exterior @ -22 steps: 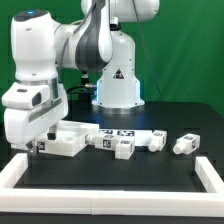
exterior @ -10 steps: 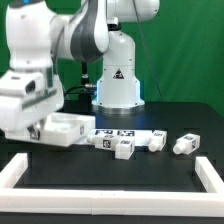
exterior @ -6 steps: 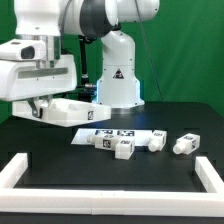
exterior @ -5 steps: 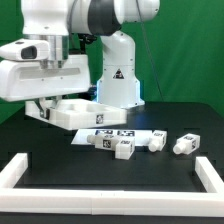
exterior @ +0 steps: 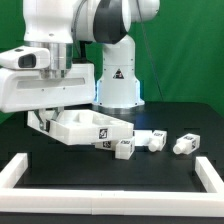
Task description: Assemble one leg
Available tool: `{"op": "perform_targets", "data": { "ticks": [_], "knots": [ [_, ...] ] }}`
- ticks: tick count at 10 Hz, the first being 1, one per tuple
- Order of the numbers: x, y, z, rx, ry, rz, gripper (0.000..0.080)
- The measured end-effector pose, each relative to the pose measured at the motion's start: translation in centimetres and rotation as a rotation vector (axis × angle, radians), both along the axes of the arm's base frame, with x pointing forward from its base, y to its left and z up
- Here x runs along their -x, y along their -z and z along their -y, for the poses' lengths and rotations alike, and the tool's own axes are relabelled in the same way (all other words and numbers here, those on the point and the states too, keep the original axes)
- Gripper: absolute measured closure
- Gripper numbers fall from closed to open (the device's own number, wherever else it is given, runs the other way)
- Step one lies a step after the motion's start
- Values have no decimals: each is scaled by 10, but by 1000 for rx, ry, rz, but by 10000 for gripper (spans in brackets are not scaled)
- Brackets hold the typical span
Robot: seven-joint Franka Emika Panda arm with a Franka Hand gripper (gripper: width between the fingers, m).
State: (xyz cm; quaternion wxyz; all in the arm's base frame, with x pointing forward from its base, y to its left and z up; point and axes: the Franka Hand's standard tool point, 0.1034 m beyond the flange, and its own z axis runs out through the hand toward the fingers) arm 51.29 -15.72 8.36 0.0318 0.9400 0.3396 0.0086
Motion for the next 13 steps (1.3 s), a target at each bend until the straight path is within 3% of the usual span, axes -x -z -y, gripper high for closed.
{"op": "perform_targets", "data": {
  "ticks": [2, 5, 6, 7, 8, 10, 12, 13],
  "knots": [
    [-2, 1, -4, -4, 50, -6, 751],
    [-58, -5, -42, -9, 371, -73, 751],
    [-80, -14, -66, -2, 491, -102, 751],
    [-104, -20, -92, 1, 572, -45, 751],
    [-104, -15, -105, -1, 614, -27, 751],
    [-101, -14, -96, 4, 576, -36, 751],
    [-99, -11, -97, 3, 572, -31, 751],
    [-86, 1, -99, -1, 569, -13, 751]
  ]
}}
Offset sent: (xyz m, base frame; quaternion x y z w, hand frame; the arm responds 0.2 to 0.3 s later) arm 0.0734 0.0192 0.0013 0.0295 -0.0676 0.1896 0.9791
